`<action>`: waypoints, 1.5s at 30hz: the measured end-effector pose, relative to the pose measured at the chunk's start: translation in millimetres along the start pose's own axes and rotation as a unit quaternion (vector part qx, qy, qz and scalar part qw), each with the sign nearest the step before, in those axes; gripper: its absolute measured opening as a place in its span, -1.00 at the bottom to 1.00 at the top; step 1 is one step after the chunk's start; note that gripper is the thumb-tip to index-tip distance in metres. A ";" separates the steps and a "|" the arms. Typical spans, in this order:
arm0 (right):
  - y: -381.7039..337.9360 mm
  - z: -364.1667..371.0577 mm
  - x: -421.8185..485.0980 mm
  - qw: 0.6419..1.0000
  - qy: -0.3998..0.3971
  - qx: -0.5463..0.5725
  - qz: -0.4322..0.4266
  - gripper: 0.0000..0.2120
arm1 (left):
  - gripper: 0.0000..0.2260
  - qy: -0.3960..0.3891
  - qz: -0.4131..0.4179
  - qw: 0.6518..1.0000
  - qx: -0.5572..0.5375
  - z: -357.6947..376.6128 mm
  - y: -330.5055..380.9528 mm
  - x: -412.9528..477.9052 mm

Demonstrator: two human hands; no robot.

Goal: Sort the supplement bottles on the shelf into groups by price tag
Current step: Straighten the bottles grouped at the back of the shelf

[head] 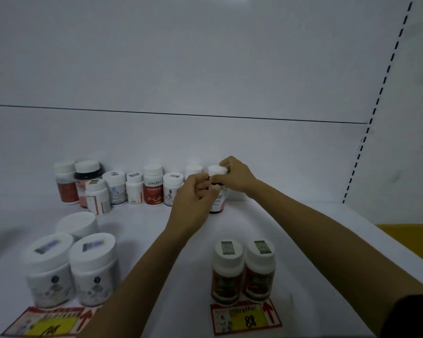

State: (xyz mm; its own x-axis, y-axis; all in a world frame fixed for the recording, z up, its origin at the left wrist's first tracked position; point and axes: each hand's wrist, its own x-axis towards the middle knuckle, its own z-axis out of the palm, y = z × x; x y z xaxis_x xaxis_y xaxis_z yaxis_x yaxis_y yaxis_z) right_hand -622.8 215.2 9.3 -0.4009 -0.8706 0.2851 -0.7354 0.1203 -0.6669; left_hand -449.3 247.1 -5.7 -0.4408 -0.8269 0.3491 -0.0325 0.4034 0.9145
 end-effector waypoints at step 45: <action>-342.2 160.9 -368.1 0.704 -0.250 0.659 -0.081 -0.43 | -0.64 0.314 0.049 0.947 0.040 -296.9 87.3 -347.1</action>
State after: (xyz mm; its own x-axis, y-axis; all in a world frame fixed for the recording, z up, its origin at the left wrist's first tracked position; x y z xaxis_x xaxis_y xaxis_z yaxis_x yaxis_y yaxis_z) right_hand -135.6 417.8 21.8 0.1154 -0.9209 0.3723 0.5298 -0.2599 -0.8073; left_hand -32.8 453.0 13.7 0.1738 -0.8441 0.5073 -0.0986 0.4976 0.8618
